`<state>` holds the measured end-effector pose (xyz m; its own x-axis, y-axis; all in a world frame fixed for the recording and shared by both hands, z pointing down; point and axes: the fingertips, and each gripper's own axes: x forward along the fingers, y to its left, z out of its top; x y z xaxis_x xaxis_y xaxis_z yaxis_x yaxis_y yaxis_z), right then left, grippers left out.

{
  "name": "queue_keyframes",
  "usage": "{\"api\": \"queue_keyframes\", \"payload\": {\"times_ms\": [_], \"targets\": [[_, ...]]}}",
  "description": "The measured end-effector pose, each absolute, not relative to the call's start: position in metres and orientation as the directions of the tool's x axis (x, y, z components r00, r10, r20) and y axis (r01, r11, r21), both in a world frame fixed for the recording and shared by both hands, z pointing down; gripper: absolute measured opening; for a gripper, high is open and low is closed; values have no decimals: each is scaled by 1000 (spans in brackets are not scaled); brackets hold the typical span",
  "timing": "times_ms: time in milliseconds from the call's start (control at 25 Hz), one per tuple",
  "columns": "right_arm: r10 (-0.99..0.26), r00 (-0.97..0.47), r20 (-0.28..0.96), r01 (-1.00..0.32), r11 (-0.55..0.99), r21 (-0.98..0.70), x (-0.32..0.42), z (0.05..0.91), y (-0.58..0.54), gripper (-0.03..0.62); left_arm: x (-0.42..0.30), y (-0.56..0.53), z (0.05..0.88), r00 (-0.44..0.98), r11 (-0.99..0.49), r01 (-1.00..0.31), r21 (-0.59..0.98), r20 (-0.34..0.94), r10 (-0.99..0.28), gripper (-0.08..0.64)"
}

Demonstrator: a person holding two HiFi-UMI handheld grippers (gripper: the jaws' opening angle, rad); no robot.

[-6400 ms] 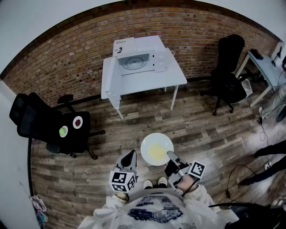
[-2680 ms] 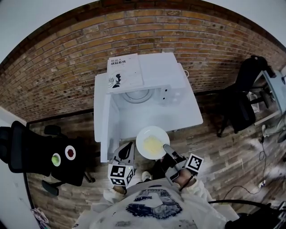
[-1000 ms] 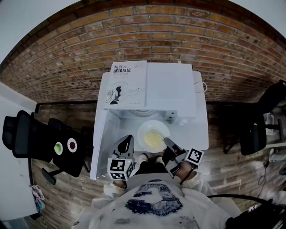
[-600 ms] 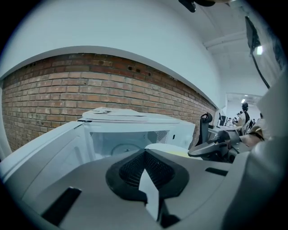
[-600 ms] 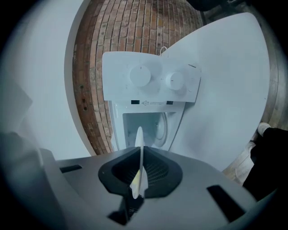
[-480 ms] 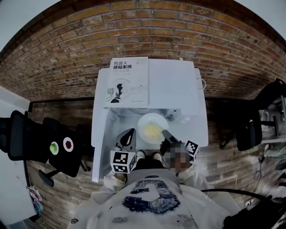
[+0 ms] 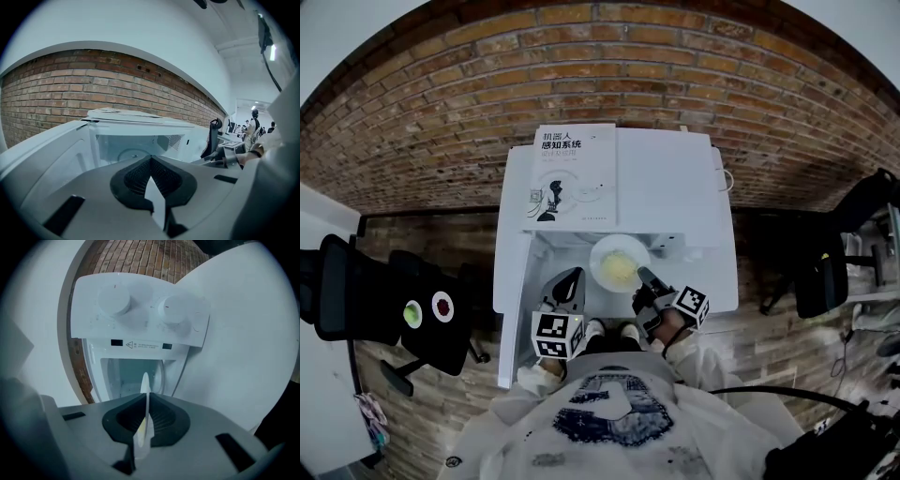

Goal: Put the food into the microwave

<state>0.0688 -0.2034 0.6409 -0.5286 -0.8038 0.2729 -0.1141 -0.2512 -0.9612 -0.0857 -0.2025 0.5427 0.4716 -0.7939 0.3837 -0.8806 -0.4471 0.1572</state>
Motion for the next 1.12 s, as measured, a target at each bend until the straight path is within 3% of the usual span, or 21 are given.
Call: {"api": "queue_keyframes", "payload": {"times_ms": [1120], "targets": [[-835, -457, 306, -145, -270, -952, 47, 691, -268, 25, -92, -207, 545, 498, -474, -865, 165, 407, -766, 8]]}}
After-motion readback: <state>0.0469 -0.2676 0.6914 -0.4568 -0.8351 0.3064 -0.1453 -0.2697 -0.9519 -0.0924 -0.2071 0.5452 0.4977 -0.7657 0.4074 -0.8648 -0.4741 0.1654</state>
